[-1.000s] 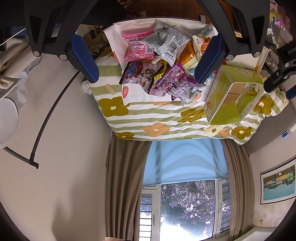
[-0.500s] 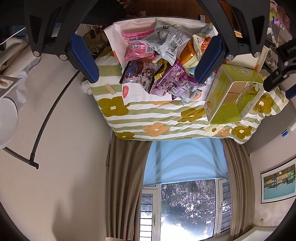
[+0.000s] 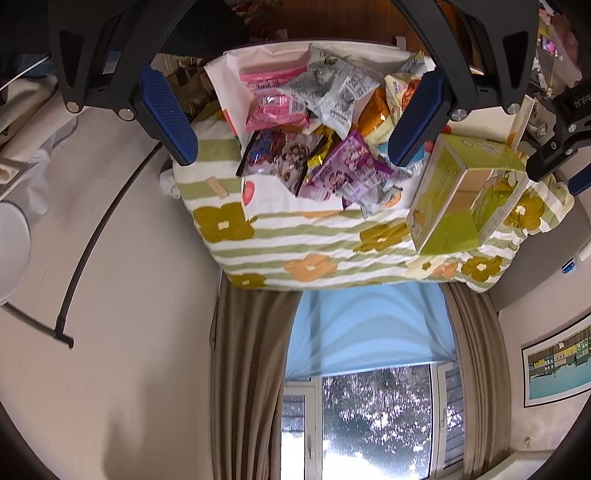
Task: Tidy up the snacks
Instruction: 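Grasp the orange fries bag with the left tool while the right tool grasps the grey newsprint bag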
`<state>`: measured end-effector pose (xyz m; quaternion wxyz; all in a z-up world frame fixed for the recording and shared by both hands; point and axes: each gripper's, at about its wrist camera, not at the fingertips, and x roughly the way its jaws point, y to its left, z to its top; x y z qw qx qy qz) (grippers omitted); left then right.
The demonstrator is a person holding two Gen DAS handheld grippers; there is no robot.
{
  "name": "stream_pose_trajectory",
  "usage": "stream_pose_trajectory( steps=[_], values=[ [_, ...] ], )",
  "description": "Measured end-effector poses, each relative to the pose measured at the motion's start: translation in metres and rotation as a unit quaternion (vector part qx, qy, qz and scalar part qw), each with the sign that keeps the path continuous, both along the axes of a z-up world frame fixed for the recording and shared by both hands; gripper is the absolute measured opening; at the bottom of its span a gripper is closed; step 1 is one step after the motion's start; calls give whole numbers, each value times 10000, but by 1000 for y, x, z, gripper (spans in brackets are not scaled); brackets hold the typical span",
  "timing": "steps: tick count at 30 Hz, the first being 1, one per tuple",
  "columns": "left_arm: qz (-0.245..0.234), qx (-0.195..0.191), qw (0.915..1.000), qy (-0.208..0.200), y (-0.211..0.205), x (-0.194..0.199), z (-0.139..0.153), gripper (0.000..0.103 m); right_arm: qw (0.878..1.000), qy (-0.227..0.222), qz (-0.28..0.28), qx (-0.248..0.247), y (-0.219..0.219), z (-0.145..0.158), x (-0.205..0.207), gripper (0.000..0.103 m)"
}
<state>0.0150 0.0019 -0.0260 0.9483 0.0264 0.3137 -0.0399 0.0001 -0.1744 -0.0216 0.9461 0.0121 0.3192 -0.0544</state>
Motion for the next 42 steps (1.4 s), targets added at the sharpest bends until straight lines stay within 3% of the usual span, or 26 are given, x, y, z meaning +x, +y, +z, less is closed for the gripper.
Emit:
stream_pose_trajectory(
  steps=[4,6,8,11,18,24,32,33,35,40,42],
  values=[
    [-278,172,9985,447,0,11,-36,102,9996,229,174,45,-1,-26,0,103],
    [-408,64,9961,778,2,19,-52,102,9987,466,180,99,-2,-41,5,103],
    [-706,-90,9923,1012,5,27,-69,102,9970,713,102,299,-2,-58,10,103],
    [-1189,135,9857,1186,1,41,-95,102,9923,996,-67,737,-4,-80,15,103],
    [-2371,684,9556,1613,-12,73,-154,102,9778,1526,-639,1284,3,-128,34,103],
    [-3049,760,9278,2009,-24,94,-198,102,9619,1809,-1123,1717,5,-171,52,103],
    [-3455,642,9089,2244,-33,113,-230,102,9511,1933,-1352,1996,8,-202,73,103],
    [-3504,632,9068,2259,-35,115,-233,101,9499,1919,-1374,2048,8,-204,75,103],
    [-3565,595,9039,2288,-35,118,-234,84,9465,1898,-1394,2207,6,-207,78,103],
    [-3709,513,8977,2323,-34,124,-234,72,9415,1909,-1545,2310,2,-213,81,102],
    [-3754,520,8959,2319,-35,126,-236,69,9408,1889,-1583,2325,1,-213,81,96]
  ],
)
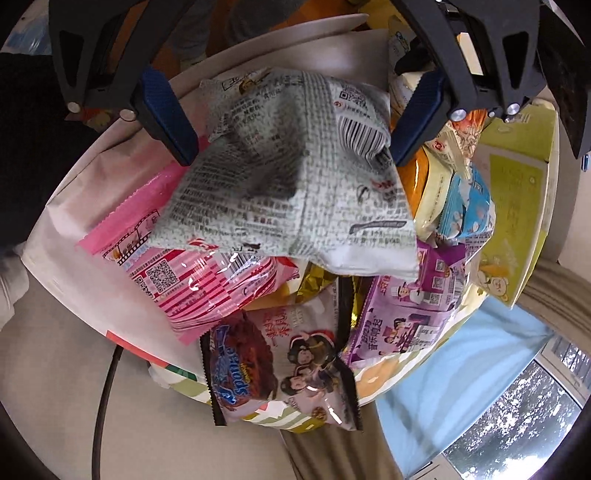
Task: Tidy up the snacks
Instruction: 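Grasp the orange fries bag with the left tool while the right tool grasps the grey newsprint bag, then carry both bags over the yellow-green box and open both tools to drop them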
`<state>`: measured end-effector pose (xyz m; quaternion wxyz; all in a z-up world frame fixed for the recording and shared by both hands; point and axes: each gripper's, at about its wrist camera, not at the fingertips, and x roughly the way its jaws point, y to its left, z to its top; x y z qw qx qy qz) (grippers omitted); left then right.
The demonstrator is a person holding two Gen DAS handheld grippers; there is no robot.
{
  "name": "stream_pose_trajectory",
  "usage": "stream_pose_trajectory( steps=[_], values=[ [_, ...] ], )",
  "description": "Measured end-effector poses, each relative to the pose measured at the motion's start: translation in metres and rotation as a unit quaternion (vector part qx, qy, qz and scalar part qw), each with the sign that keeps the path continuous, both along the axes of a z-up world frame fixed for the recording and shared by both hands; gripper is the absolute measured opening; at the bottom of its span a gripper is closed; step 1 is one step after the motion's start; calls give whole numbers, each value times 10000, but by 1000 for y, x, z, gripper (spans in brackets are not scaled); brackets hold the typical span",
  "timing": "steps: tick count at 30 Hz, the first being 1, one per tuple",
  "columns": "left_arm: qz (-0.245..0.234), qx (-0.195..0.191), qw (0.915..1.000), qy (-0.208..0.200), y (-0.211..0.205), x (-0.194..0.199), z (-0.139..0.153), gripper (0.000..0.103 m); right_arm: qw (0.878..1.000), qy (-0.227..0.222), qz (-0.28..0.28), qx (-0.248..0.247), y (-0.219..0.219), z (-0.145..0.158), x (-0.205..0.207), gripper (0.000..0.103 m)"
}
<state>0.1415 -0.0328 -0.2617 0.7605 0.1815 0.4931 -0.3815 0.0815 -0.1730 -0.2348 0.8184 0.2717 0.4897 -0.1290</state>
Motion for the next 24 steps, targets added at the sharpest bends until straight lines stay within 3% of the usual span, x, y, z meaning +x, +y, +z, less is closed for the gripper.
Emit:
stream_pose_trajectory(
  steps=[4,11,19,24],
  values=[
    [-34,-7,10000,13,-2,-2,3,64,10000,13,-27,-9,-1,-1,-4,86],
    [130,-96,9999,-49,7,-9,20,63,9999,-23,7,-113,8,8,-11,66],
    [725,-109,9968,-329,14,-27,56,63,9987,-175,487,-25,12,33,-13,64],
    [1313,-106,9892,-647,24,-32,91,63,9942,-420,988,-105,8,61,-9,63]
  ],
)
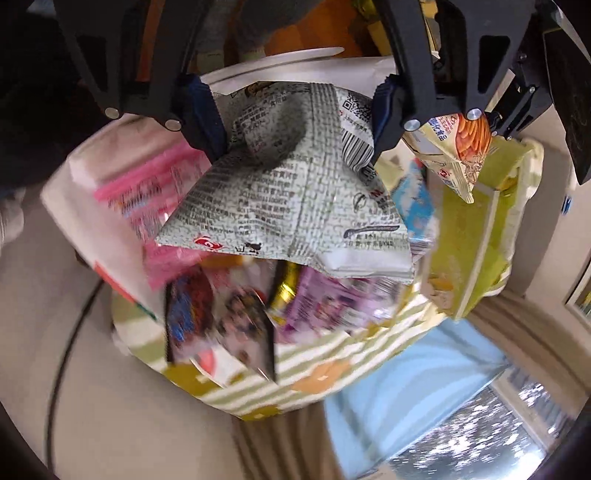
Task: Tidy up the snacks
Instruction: 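Carry both bags over the yellow-green box and open both tools to drop them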
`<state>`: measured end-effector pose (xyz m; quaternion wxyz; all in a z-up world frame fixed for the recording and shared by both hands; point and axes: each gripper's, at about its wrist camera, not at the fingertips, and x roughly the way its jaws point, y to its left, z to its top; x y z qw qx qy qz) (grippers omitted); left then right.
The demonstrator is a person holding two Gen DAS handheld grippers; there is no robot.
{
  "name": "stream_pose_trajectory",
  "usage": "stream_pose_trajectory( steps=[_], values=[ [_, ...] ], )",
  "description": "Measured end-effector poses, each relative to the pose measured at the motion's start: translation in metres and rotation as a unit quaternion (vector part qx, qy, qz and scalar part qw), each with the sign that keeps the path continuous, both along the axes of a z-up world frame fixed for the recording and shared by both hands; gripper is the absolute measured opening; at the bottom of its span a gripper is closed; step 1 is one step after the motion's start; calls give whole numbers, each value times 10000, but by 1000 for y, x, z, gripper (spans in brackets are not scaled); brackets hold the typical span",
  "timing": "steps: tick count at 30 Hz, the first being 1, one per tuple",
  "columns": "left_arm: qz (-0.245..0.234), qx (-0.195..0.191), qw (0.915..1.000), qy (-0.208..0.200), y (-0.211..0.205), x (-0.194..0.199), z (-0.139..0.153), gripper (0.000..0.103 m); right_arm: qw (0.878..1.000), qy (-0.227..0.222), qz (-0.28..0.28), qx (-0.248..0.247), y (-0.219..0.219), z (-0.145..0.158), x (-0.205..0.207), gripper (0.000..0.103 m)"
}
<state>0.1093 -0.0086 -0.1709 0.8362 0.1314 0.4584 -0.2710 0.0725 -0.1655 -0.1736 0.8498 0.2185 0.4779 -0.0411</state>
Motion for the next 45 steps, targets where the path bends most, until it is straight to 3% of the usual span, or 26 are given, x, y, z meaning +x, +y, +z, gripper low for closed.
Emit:
stream_pose_trajectory(
  steps=[6,14,22,30,37,41,43,45],
  values=[
    [943,-75,9950,-321,28,3,41,63,9959,-408,712,-368,5,42,16,63],
    [2020,-70,9760,-814,107,36,93,63,9769,-924,1826,-613,60,86,65,63],
    [2661,-74,9619,-627,199,107,95,64,9628,-1149,2379,-573,143,103,116,63],
    [2686,42,9628,-301,256,193,70,64,9579,-1163,2535,-677,223,96,180,63],
    [2384,136,9711,26,263,276,38,64,9615,-916,2387,-1006,257,77,240,63],
    [2260,236,9737,180,259,301,21,64,9635,-755,2307,-1131,267,65,265,63],
    [2165,321,9756,189,254,308,14,69,9647,-685,2264,-1159,270,60,274,63],
    [2085,320,9772,237,251,315,10,86,9661,-631,2222,-1155,271,57,280,63]
  ],
)
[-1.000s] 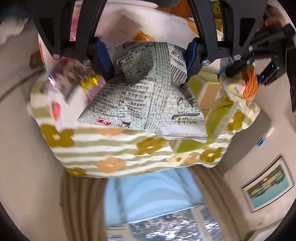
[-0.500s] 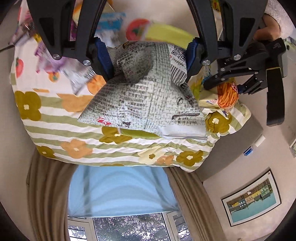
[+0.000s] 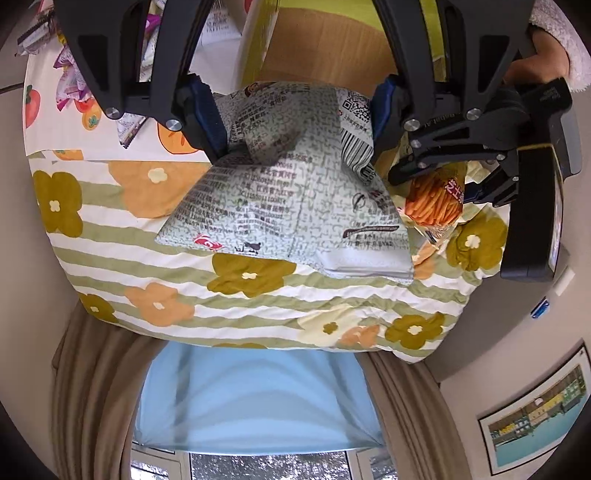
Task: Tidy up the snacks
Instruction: 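Carry both bags over the yellow-green box and open both tools to drop them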
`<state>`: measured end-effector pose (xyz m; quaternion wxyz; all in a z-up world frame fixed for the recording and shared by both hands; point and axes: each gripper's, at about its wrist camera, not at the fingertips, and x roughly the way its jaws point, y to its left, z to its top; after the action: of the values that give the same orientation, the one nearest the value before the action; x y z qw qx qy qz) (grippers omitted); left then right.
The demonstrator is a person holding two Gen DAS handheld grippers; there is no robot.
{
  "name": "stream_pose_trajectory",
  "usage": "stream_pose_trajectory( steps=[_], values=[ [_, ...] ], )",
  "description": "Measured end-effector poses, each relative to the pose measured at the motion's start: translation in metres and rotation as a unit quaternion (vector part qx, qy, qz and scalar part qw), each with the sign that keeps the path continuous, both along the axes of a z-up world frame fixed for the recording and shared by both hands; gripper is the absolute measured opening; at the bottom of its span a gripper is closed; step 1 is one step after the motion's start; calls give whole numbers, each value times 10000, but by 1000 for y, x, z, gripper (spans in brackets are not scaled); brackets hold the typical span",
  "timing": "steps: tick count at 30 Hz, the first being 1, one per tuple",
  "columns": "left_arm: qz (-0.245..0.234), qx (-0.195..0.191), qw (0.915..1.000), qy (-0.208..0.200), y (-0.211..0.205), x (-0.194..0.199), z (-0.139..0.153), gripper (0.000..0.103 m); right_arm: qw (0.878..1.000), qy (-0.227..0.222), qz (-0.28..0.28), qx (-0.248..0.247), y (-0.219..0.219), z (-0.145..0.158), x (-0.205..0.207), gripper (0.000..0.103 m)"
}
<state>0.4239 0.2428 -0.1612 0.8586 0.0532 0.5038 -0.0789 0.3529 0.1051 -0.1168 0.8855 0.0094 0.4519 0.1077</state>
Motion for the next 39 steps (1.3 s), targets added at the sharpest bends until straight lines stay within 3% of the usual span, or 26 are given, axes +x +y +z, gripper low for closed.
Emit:
stream_pose_trajectory(
  steps=[1,2,7,12,23,25,26,28,39],
  values=[
    [9,12,10000,-17,1,1,-1,102,10000,19,-25,-1,-1,-2,3,63],
    [25,15,10000,-84,1,1,0,103,10000,27,-46,-8,-2,-2,6,63],
    [236,53,9995,-215,8,-15,9,103,10000,25,-12,-39,-1,-1,14,63],
    [644,10,9976,-268,23,-37,19,103,9993,49,369,1,9,-4,19,63],
    [993,-46,9948,-229,43,-55,21,103,9935,321,1078,-186,39,-34,47,65],
    [1049,-21,9943,-188,44,-56,19,103,9929,319,1130,-200,41,-39,49,72],
    [1066,-31,9941,-180,45,-57,18,103,9925,331,1165,-187,42,-41,49,87],
    [1087,-30,9939,-175,45,-59,18,103,9922,309,1200,-160,41,-44,48,103],
    [1005,29,9945,-303,39,-71,29,103,9936,157,1111,-114,33,-34,31,103]
  ],
)
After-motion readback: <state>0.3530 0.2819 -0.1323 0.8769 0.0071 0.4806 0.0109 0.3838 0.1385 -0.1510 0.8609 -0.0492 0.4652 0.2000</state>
